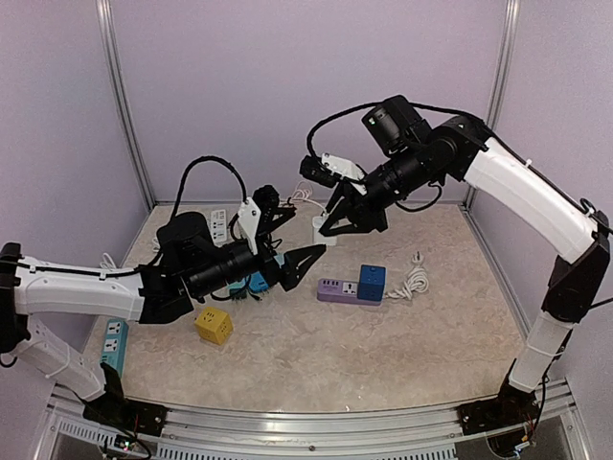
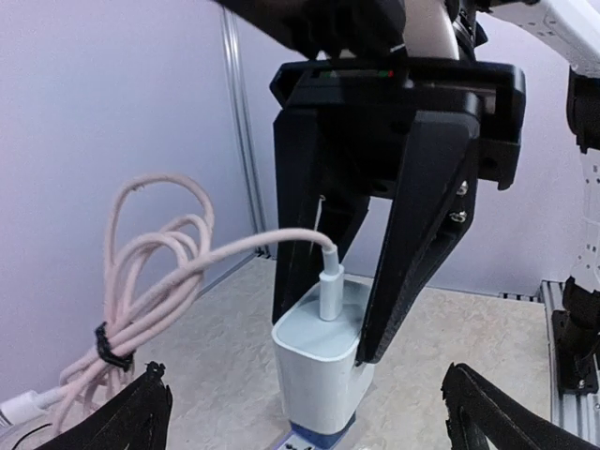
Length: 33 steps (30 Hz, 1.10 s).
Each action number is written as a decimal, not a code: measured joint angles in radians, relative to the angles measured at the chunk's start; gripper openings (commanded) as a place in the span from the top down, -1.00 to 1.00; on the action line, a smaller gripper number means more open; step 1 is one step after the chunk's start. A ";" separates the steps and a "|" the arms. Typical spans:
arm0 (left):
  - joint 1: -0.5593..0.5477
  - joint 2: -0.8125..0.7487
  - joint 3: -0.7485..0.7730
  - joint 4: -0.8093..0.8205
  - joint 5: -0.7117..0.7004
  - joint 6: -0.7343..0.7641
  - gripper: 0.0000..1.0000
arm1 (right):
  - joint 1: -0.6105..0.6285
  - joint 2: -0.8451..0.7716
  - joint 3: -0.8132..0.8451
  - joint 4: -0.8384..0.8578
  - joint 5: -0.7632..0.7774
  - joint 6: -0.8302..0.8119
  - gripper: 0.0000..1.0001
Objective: Insert the plug
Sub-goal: Adjust the plug.
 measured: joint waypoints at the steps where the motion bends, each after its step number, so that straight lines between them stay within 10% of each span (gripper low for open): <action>1: 0.007 -0.028 -0.015 -0.029 -0.021 0.010 -0.98 | -0.006 0.005 -0.024 0.018 0.033 0.004 1.00; 12: 0.048 -0.343 -0.120 -0.252 -0.181 0.079 -0.97 | -0.066 0.094 -0.422 0.319 0.202 0.019 1.00; 33: 0.115 -0.316 -0.126 -0.419 -0.208 0.009 -0.97 | -0.162 0.103 -0.569 0.563 0.151 0.050 1.00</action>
